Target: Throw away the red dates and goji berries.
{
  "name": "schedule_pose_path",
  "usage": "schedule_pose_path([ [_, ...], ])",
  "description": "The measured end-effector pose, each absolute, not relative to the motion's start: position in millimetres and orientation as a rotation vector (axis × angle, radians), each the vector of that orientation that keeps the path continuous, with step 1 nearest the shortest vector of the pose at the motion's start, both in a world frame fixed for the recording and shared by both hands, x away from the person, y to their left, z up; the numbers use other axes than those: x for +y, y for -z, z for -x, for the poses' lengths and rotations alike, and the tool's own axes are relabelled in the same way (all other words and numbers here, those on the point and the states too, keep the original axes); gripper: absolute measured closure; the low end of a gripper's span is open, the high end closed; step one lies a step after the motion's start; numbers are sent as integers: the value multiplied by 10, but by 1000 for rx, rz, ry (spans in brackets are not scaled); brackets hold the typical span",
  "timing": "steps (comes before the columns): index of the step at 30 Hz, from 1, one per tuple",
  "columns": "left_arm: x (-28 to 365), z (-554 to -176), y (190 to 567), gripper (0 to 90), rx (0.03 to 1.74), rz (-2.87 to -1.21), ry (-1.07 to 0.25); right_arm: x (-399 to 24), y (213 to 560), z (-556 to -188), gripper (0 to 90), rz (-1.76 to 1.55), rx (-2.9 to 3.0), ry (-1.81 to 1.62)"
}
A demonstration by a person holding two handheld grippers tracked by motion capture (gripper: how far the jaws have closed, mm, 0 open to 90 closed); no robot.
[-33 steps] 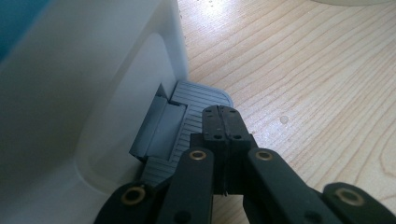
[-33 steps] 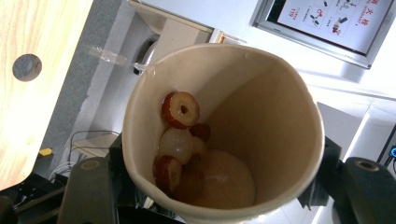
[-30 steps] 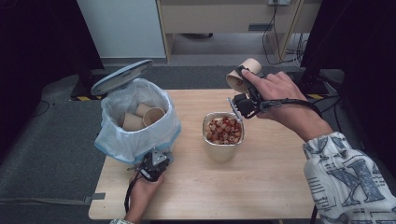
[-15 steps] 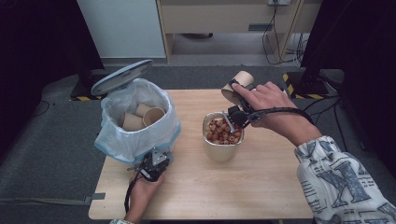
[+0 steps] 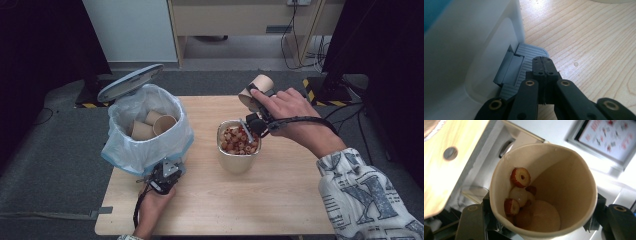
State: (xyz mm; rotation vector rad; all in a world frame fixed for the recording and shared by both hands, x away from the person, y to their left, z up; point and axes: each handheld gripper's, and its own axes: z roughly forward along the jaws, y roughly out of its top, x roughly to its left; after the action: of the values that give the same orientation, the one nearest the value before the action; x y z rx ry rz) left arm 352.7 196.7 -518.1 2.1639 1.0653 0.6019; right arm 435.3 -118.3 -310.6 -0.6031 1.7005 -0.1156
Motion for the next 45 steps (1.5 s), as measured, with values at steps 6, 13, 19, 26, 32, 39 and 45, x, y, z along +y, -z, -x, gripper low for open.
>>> schedule_pose_path([
  [6, 1967, -3527, 5181, 898, 1067, -2164, -602, -1143, 3238, -4311, 344, 709, 1686, 194],
  [13, 1971, -3530, 5179, 898, 1066, -2164, -598, -1075, 3412, -4346, 346, 728, 1706, 211],
  [19, 1967, -3528, 5181, 898, 1067, -2163, -600, -1075, 3397, -4368, 348, 667, 1720, 172],
  [26, 1972, -3529, 5180, 898, 1065, -2164, -598, -1010, 3474, -4341, 345, 729, 1743, 189],
  [32, 1975, -3531, 5179, 898, 1064, -2165, -597, -1040, 3408, -4333, 344, 708, 1725, 185],
  [39, 1974, -3531, 5179, 898, 1064, -2165, -598, -1062, 3405, -4325, 342, 725, 1722, 194],
  [45, 1972, -3530, 5180, 898, 1065, -2164, -598, -1136, 3344, -4331, 340, 685, 1726, 160],
])
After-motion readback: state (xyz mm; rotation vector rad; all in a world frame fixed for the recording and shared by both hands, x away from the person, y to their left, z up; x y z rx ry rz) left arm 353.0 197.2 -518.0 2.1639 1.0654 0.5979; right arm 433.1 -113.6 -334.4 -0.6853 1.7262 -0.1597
